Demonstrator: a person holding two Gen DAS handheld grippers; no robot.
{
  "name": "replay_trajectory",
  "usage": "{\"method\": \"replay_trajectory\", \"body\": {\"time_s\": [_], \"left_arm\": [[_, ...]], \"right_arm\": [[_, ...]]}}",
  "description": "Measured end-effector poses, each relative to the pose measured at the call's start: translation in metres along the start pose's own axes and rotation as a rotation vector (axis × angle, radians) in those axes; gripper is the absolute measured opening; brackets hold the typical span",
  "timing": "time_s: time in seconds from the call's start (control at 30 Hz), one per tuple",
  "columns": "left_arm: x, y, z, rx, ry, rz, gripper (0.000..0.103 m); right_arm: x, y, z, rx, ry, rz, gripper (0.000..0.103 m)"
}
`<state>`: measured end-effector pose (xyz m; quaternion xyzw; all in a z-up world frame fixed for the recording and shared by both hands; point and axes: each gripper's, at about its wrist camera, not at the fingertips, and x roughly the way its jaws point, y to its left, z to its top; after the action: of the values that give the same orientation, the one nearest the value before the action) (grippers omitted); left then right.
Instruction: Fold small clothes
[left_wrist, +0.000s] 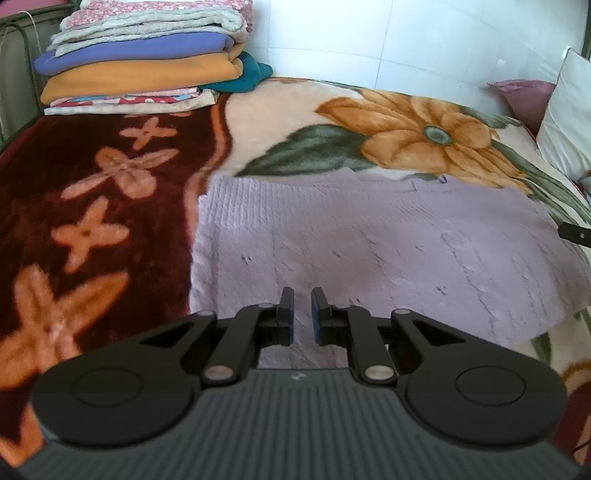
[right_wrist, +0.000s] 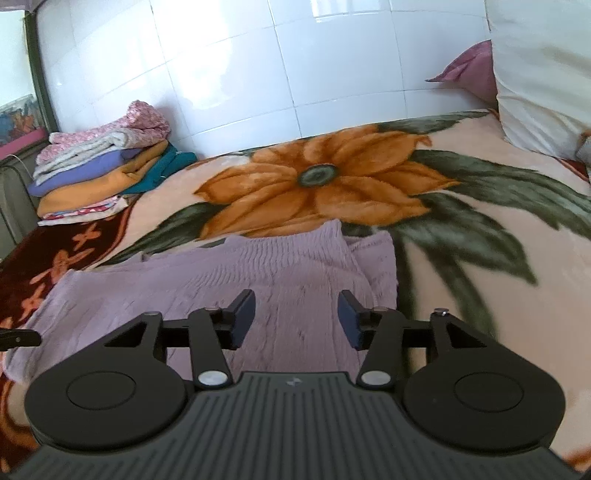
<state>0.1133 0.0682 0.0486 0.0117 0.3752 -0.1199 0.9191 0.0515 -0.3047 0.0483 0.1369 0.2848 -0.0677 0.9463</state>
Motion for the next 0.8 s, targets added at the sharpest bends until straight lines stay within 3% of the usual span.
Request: {"method": "replay_trajectory", "body": {"time_s": [0.13, 0.2, 0.23, 0.27, 0.4, 0.8], "left_arm": [[-0.01, -0.009, -0.006, -0.016, 0.015, -0.006, 0.014], [-0.014, -0.013, -0.008, -0.029, 0.018, -0.002, 0.037], [-0.017, -0.015, -0.009, -0.033, 0.013, 0.007, 0.054], [-0.021, -0.018, -0.011, -0.031, 0.0, 0.02, 0.061], [-0.032, -0.026, -0.013, -0.018, -0.014, 0.039, 0.061], [-0.034, -0.032, -0.035, -0.151, 0.04, 0.052, 0.061]], "right_arm": [[-0.017, -0.003, -0.012, 0.0, -0.021, -0.066, 0.068], [-0.022, -0.008, -0.017, 0.016, -0.017, -0.079, 0.074], [-0.024, -0.011, -0.019, 0.029, -0.017, -0.082, 0.075], [-0.025, -0.014, -0.021, 0.039, -0.015, -0.082, 0.076], [-0.027, -0.026, -0.026, 0.08, -0.011, -0.089, 0.078], [-0.01, -0.068, -0.028, 0.208, 0.054, -0.025, 0.084]]}}
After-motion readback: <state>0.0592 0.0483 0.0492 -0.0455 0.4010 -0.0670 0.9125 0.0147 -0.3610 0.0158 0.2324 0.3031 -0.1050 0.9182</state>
